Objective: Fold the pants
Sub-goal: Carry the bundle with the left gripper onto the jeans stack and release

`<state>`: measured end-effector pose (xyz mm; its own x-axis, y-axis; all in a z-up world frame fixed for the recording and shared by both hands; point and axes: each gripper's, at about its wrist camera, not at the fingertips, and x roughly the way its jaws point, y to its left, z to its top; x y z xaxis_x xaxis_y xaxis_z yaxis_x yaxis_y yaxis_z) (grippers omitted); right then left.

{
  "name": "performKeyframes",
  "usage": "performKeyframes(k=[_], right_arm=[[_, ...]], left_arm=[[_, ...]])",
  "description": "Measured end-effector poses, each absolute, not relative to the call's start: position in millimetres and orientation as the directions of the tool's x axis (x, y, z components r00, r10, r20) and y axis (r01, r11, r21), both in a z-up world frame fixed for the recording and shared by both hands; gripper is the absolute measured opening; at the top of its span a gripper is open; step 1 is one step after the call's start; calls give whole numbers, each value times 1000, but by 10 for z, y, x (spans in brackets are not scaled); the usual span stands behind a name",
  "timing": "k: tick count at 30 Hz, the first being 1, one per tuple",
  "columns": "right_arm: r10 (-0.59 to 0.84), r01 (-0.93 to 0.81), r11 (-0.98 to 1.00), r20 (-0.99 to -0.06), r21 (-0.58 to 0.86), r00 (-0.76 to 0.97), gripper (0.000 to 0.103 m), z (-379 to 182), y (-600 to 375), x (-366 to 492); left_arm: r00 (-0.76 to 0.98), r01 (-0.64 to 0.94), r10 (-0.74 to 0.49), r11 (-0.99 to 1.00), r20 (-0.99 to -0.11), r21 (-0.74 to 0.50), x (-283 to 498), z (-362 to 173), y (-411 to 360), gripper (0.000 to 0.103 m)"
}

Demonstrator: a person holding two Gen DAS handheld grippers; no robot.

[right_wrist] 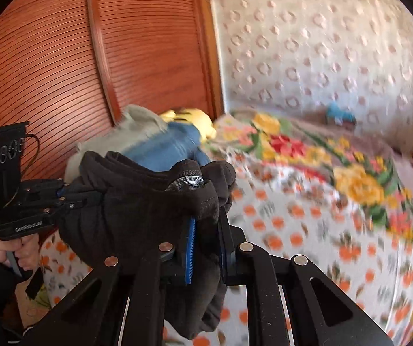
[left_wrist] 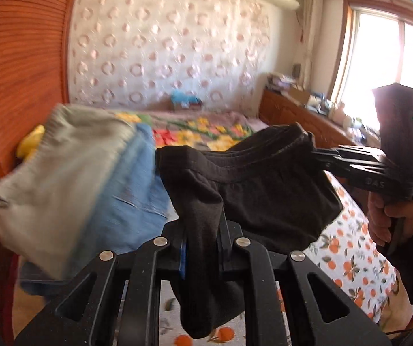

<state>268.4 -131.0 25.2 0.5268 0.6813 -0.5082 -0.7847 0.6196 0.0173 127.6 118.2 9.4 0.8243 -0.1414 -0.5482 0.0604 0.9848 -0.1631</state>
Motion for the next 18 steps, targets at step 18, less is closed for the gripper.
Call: performKeyframes(k=[18], right_arm=[[708, -885, 424, -538, -192, 456, 14, 597, 404, 3264]], left_arm=[[851, -178, 63, 969, -521, -174, 1119, 248, 2248, 16]])
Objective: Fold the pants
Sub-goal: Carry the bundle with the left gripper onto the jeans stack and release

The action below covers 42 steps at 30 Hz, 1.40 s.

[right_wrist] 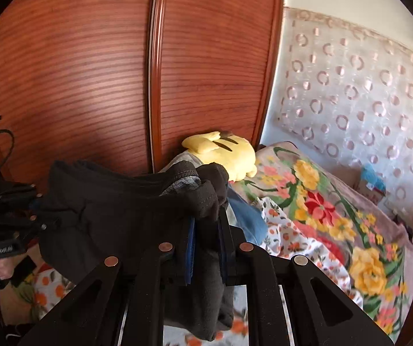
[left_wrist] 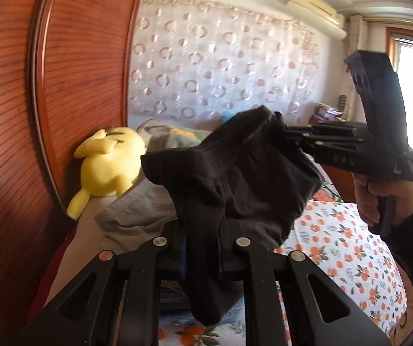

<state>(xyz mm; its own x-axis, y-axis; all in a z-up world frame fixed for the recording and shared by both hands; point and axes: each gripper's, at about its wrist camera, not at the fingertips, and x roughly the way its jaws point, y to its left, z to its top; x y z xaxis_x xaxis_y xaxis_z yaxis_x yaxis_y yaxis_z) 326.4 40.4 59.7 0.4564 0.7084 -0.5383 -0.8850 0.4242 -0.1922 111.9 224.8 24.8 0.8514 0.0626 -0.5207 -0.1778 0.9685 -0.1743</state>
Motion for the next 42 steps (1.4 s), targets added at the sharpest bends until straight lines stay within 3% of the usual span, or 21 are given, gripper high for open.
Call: performKeyframes(k=[12, 16, 19, 21, 24, 31, 42], right_arm=[[717, -912, 346, -565, -222, 409, 14, 553, 1422, 3635], [727, -917, 363, -566, -164, 389, 23, 448, 1496, 3776], [743, -913, 388, -544, -125, 390, 27, 404, 1391, 3810], [749, -903, 416, -521, -112, 410, 28, 396, 1280, 3809], [757, -887, 452, -484, -98, 439, 28, 416, 1044, 3744], [788, -895, 445, -456, -44, 414, 28, 347, 666, 3425], [742, -884, 467, -531, -30, 409, 28, 117, 776, 3602]], left_arm=[[823, -232, 76, 950, -564, -210, 1287, 72, 2581, 19], [812, -246, 73, 942, -580, -227, 1180, 62, 2626, 22], [822, -249, 84, 942, -564, -224, 1072, 106, 2616, 29], [831, -253, 94, 941, -548, -223, 1005, 145, 2616, 41], [848, -270, 133, 942, -513, -202, 931, 221, 2614, 50], [874, -204, 99, 963, -476, -176, 1077, 332, 2562, 50], [795, -209, 98, 971, -598, -119, 1339, -36, 2534, 50]])
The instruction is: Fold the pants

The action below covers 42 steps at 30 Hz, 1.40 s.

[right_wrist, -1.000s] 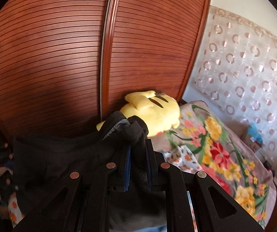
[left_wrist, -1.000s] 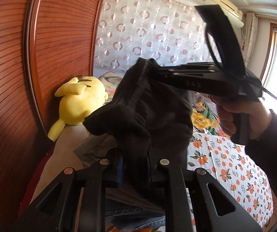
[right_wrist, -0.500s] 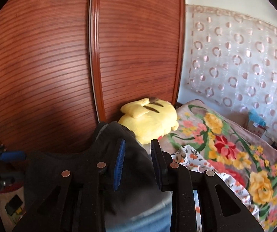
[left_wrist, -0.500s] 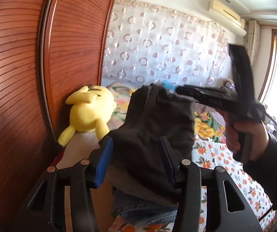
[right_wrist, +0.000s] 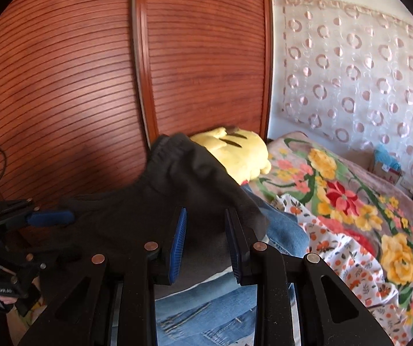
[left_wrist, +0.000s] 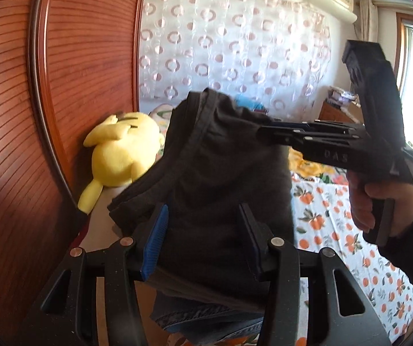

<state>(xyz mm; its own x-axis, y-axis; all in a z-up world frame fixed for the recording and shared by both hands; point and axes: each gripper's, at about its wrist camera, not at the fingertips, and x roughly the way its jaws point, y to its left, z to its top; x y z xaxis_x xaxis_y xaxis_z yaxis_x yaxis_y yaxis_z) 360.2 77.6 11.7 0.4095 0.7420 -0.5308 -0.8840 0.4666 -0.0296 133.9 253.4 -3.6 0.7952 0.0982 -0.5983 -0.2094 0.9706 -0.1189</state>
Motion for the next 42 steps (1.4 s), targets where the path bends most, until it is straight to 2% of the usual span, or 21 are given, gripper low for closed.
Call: performKeyframes(k=[11, 19, 25, 28, 29, 30, 34, 36, 42], right_arm=[[737, -875, 484, -542, 6, 404, 28, 119, 837, 3632], [716, -839, 544, -530, 16, 454, 28, 138, 505, 3446], [694, -804, 594, -519, 21, 499, 28, 145, 137, 3220], [673, -779, 627, -514, 13, 532, 28, 143, -90, 3063], [665, -770, 638, -511, 11, 544, 29, 142, -173, 3004], [657, -758, 652, -507, 10, 558, 30, 145, -279, 2944], [622, -709, 705, -490, 11, 611, 42, 180, -633, 2679], [596, -676, 736, -480, 9, 643, 49, 193, -846, 2521], [486, -548, 836, -435, -22, 758, 68, 268, -1397, 1938]], left_arm=[[775, -227, 121, 969, -621, -94, 1358, -81, 2439, 50], [784, -219, 136, 974, -606, -65, 1339, 40, 2292, 50], [801, -166, 100, 984, -591, -59, 1353, 114, 2013, 51], [808, -136, 74, 989, -584, -64, 1387, 126, 1842, 64], [813, -126, 67, 990, -578, -63, 1392, 135, 1780, 71], [818, -117, 61, 991, -572, -61, 1393, 147, 1714, 78], [834, -73, 33, 996, -550, -51, 1438, 207, 1390, 80], [846, -54, 16, 997, -533, -57, 1440, 238, 1260, 86], [867, 25, -67, 995, -494, -92, 1371, 337, 848, 88]])
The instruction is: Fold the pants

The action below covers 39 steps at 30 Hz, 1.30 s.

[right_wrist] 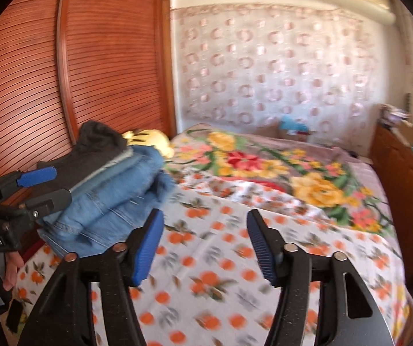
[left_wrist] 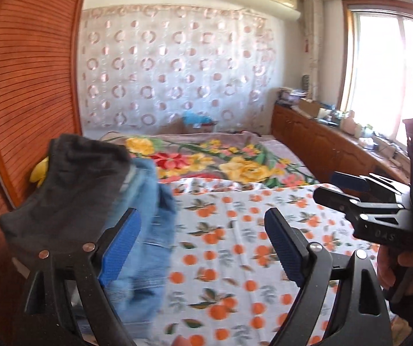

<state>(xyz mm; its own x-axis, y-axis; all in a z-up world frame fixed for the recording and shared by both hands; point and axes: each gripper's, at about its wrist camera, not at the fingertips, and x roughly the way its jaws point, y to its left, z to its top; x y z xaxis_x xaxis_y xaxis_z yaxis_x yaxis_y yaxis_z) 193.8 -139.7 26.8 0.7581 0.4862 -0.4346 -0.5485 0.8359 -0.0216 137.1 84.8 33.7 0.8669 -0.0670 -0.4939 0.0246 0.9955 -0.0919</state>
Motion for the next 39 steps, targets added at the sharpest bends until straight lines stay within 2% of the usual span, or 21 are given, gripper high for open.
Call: performKeyframes(k=[4, 10, 21, 39], right_arm=[[426, -474, 880, -409, -18, 807, 76, 293, -1626, 1506], [348, -380, 925, -396, -1, 850, 77, 269, -1848, 971], [315, -336, 942, -388, 14, 866, 78, 275, -1797, 420], [297, -305, 952, -364, 37, 883, 78, 158, -1956, 468]], left_arm=[[863, 79, -109, 994, -493, -80, 1295, 363, 584, 88], [864, 94, -109, 994, -491, -56, 1099, 383, 253, 88], [873, 112, -114, 993, -474, -33, 787, 370, -34, 88], [874, 101, -108, 994, -473, -40, 673, 396, -86, 88]])
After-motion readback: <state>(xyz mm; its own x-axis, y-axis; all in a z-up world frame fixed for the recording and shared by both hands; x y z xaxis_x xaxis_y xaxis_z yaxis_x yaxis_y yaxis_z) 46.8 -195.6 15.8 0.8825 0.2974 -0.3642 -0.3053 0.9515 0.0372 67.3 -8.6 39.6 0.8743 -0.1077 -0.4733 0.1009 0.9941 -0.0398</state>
